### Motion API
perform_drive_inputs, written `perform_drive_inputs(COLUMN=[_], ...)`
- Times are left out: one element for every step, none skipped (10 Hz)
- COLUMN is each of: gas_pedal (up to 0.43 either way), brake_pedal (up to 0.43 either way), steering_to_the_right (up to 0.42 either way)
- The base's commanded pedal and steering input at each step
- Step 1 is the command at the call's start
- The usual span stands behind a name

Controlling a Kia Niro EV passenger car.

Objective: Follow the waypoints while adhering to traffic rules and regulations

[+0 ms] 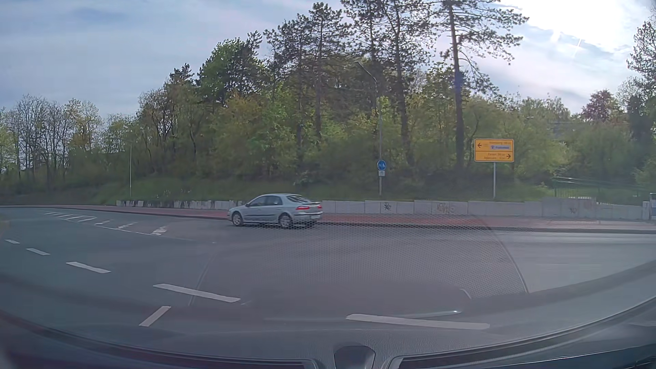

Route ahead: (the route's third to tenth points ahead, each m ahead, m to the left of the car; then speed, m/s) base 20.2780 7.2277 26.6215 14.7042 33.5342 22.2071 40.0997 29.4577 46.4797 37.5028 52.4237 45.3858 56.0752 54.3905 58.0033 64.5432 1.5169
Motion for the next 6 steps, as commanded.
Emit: perform_drive_inputs(gas_pedal=[0.000,0.000,0.000,0.000,0.000,0.000], brake_pedal=[0.256,0.250,0.256,0.250,0.250,0.244], steering_to_the_right=[0.035,0.035,0.035,0.035,0.035,0.035])
